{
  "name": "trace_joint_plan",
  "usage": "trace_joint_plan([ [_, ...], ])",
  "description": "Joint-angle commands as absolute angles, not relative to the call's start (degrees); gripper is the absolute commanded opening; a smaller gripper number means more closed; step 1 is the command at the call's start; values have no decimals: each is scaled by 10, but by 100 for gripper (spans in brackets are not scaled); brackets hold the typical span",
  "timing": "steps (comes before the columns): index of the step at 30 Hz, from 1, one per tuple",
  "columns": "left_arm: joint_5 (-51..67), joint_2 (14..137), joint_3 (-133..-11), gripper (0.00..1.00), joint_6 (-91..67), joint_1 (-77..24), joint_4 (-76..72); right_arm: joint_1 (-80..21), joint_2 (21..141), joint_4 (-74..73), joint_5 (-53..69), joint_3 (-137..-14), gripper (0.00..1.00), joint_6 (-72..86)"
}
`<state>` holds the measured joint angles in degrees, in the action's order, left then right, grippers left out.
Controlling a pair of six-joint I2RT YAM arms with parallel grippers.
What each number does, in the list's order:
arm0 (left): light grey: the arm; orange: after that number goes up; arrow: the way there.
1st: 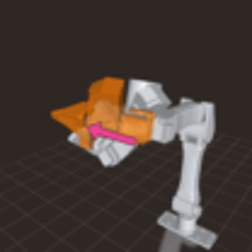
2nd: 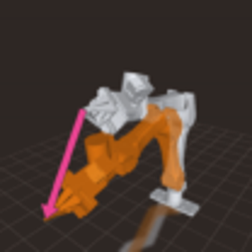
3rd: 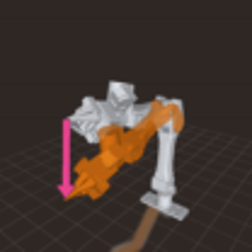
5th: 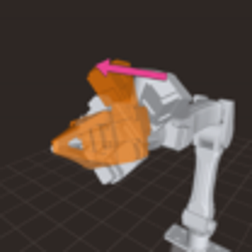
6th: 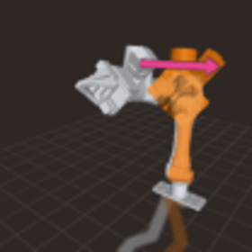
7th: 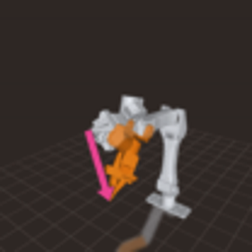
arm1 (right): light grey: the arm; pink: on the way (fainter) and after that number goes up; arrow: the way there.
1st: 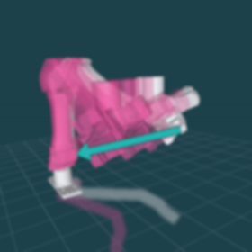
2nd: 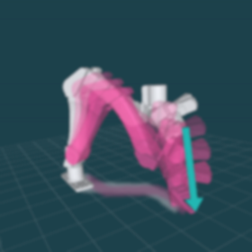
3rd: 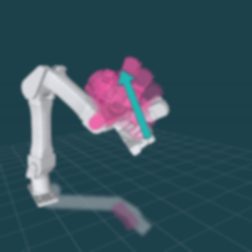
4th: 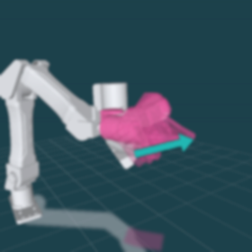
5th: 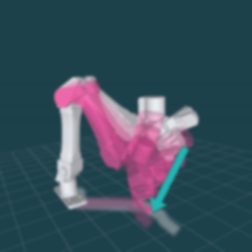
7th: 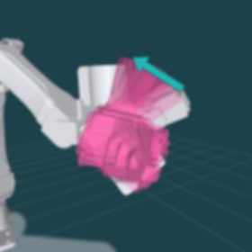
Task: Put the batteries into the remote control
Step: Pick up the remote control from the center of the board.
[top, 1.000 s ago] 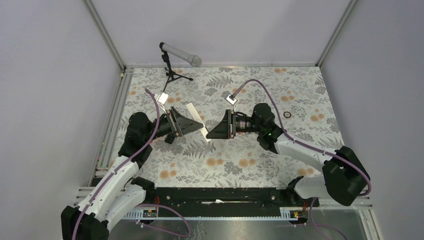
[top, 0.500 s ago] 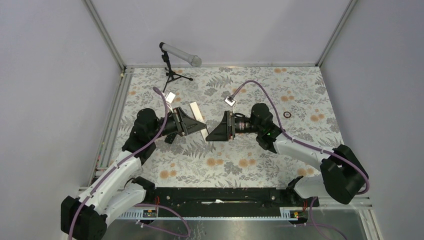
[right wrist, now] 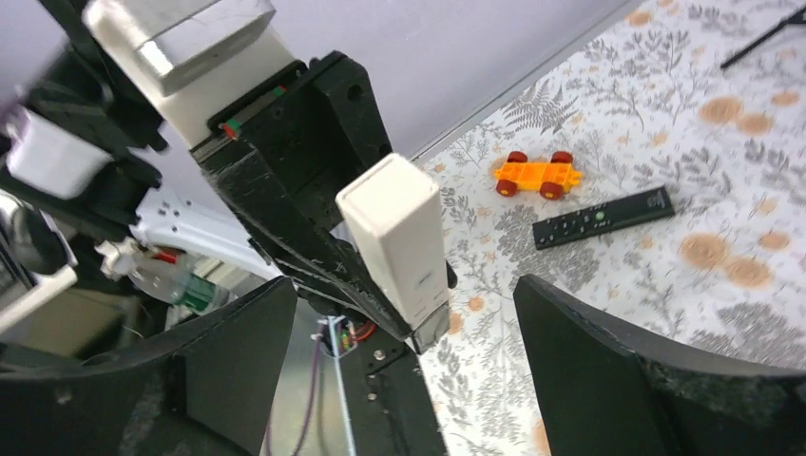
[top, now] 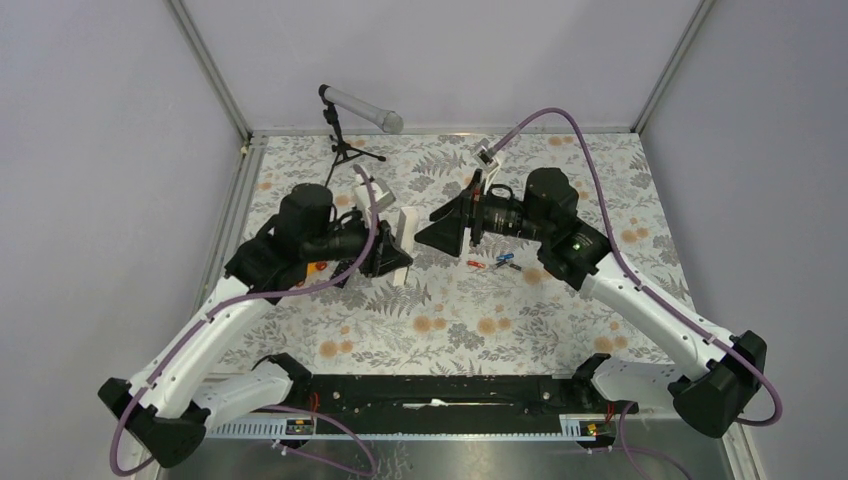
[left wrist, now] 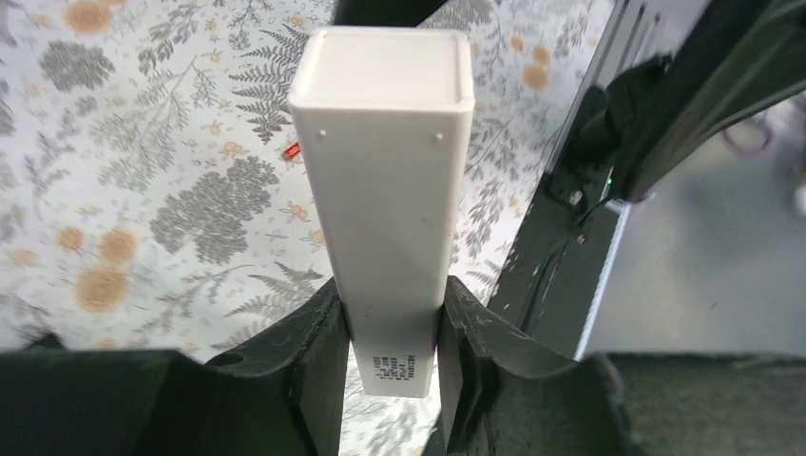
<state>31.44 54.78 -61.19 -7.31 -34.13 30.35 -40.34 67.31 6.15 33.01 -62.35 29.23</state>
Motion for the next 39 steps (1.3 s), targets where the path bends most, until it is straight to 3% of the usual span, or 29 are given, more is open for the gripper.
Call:
trace_joint_plan([
  [1,303,609,-740,0,163,-361,481,-401,685,67,375,-648,95,171],
  [11,343,651,-766,0,225,-397,553,-402,710,26,534,-701,97,39],
  [21,385,644,-770,0,234,-401,552,-401,742,55,623,-702,71,38],
  [27,397,635,-773,0,237,-402,552,-410,751,48,637,-702,70,34],
  [32,405,628,-776,0,240,-401,552,-412,753,23,644,-707,57,10],
  [39,410,629,-776,0,240,-402,553,-414,758,-19,631,-719,50,-15],
])
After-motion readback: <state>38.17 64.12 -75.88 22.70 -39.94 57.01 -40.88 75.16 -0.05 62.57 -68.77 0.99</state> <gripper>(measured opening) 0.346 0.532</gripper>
